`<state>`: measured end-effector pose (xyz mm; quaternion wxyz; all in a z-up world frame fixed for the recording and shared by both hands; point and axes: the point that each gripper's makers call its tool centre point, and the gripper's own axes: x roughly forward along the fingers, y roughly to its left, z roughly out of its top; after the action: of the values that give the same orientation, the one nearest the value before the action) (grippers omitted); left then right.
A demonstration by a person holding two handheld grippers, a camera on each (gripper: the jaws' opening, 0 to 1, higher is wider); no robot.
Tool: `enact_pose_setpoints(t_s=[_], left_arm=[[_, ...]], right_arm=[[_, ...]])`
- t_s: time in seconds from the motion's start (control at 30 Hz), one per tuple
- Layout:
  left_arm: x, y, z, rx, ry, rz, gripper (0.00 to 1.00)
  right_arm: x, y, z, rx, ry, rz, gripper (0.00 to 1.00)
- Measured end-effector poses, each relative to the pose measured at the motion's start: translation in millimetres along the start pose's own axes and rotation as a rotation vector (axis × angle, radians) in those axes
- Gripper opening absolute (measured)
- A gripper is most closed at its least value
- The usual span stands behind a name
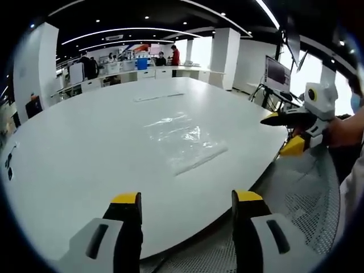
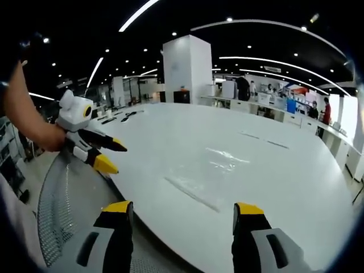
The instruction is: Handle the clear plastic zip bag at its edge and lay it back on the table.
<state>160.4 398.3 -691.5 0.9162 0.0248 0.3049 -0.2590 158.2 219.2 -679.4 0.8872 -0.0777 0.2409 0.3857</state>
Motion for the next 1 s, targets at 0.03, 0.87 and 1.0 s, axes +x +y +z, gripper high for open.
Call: enact_pose_setpoints(t_s=[0.03,0.87,1.0], left_arm=[[1,2.0,0.1,-0.002,0.0,0.004,0.63],[-13,-13.8,17.4,0.075,-0.137,-0.08,0.59],[-10,-13.3,19.0,0.075,-0.145,-0.085,0.59]], right_arm=[[0,1,0.8,0.006,-0.001,0.008,0.71],[3,-9,-3.9,-0.016,0.023,-0.054,0.71],[4,-9,-4.0,-0.019,0.028,-0.049,0.71]])
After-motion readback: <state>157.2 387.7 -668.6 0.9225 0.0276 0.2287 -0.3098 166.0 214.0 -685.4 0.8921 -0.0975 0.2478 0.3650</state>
